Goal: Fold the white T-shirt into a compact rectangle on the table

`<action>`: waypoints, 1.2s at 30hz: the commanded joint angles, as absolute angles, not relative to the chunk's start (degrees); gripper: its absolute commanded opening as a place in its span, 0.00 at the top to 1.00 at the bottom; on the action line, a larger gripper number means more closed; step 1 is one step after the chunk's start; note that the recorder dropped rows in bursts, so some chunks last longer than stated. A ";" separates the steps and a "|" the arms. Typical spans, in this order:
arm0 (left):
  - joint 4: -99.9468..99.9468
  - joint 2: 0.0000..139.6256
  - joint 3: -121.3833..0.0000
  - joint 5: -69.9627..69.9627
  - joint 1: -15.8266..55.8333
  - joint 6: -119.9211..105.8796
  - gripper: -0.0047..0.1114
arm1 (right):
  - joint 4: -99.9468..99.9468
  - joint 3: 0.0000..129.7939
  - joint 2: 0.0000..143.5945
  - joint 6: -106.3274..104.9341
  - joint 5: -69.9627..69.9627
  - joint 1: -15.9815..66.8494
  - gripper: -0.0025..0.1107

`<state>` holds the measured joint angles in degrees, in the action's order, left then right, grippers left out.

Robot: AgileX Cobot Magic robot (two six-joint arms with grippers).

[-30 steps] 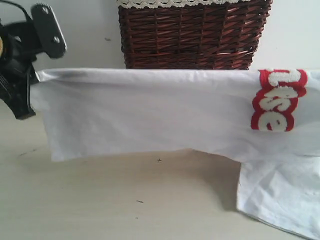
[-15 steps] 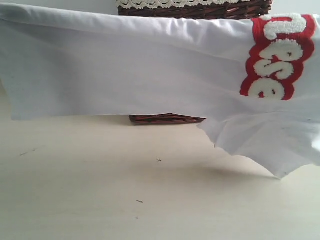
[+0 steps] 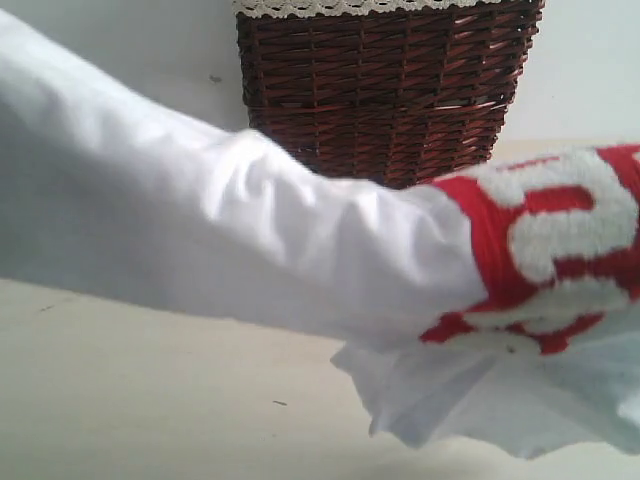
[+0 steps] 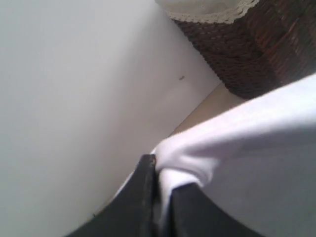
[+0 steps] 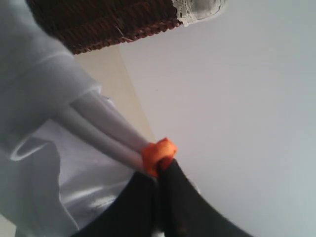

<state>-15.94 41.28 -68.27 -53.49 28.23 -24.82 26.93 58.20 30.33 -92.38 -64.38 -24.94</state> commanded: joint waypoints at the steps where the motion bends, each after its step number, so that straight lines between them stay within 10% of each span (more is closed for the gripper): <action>1: -11.59 36.19 -68.65 -56.98 27.98 -25.27 0.96 | 27.50 58.16 24.42 -87.84 -67.99 -25.28 0.98; 36: 14.21 26.28 -46.05 -65.46 27.87 -26.67 0.96 | 22.28 58.02 13.32 -72.02 -69.96 -25.28 0.98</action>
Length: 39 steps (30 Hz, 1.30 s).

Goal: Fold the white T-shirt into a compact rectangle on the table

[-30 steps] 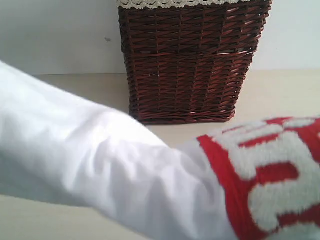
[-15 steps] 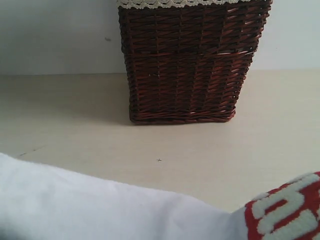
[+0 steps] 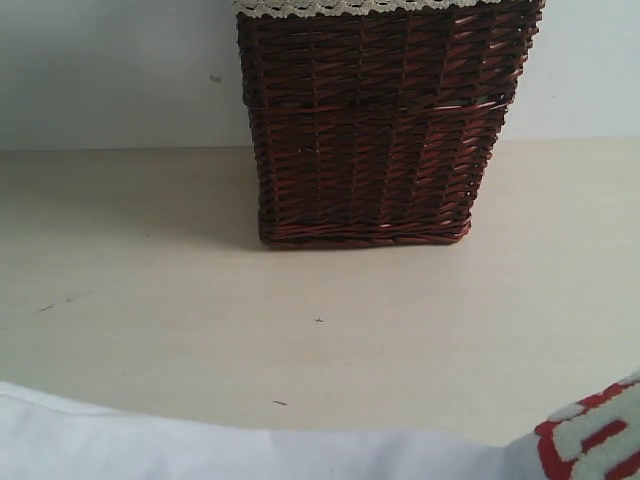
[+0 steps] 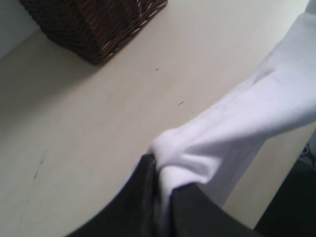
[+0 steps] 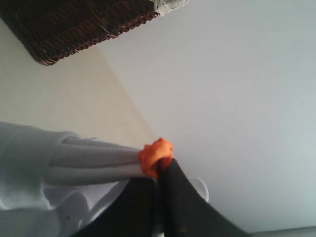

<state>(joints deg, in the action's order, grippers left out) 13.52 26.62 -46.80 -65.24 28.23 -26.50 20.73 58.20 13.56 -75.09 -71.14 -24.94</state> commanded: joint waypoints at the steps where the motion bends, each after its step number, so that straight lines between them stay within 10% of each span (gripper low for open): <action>1: 14.21 26.28 -45.61 -65.35 27.65 -26.67 0.96 | 22.28 58.02 13.32 -71.53 -69.96 -25.28 0.98; 39: 16.91 41.31 -30.62 -38.62 21.73 -31.31 0.96 | 25.10 31.26 13.42 -79.84 -60.40 -25.28 0.98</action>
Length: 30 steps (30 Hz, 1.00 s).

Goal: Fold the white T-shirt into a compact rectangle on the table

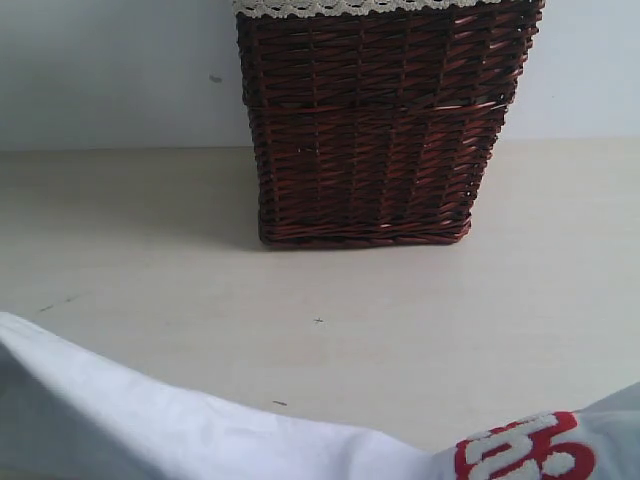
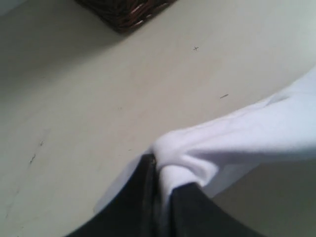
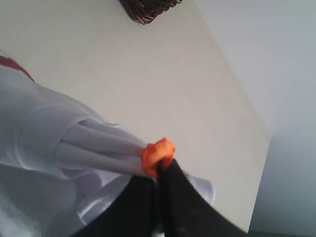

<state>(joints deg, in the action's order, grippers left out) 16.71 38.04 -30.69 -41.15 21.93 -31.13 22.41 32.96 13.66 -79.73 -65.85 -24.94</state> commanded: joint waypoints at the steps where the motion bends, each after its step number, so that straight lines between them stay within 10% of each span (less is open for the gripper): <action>1: 16.91 42.01 -30.62 -38.62 21.73 -31.31 0.96 | 25.84 30.66 13.42 -79.84 -58.56 -25.28 0.98; 30: 19.22 64.99 -30.62 -17.10 21.73 -31.31 0.96 | 52.34 11.85 14.46 -104.29 -29.46 -25.28 0.98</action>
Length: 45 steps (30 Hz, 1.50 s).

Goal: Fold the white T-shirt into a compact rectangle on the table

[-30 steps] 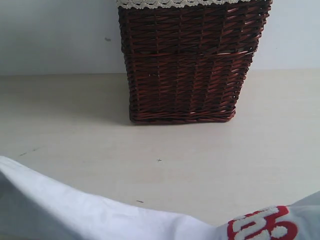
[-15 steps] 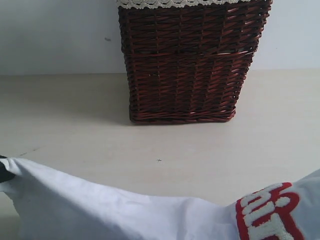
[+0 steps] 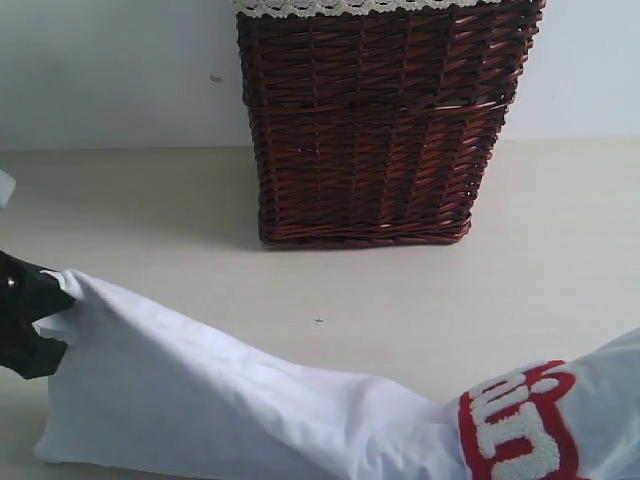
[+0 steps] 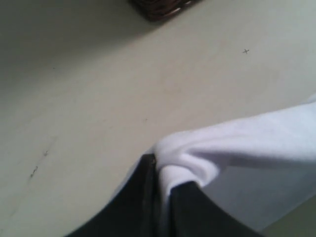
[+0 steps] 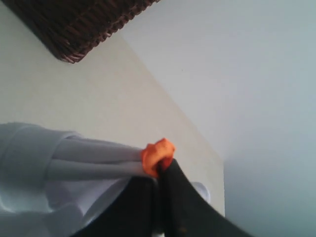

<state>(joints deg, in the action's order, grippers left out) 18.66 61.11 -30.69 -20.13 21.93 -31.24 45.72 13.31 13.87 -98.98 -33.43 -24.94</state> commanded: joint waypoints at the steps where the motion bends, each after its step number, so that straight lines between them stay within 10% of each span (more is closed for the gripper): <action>1: 19.11 66.09 -30.62 -17.10 21.73 -31.31 0.96 | 53.22 11.81 15.18 -105.05 -28.95 -25.28 0.98; 34: 6.43 99.33 -48.13 -4.23 21.73 -31.54 0.96 | 80.24 40.64 85.14 -121.27 -15.77 -25.28 0.98; 39: 6.43 100.27 -48.13 -2.80 21.73 -31.54 0.94 | 80.89 42.49 88.91 -121.27 -15.35 -25.28 0.80; 45: 6.43 101.66 -48.13 0.30 21.73 -33.94 0.62 | 81.11 43.82 90.61 -121.27 -13.33 -25.28 0.52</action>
<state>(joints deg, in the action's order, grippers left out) 6.41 100.94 -47.75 -1.50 21.93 -32.60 80.37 42.72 89.84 -120.11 -14.27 -24.94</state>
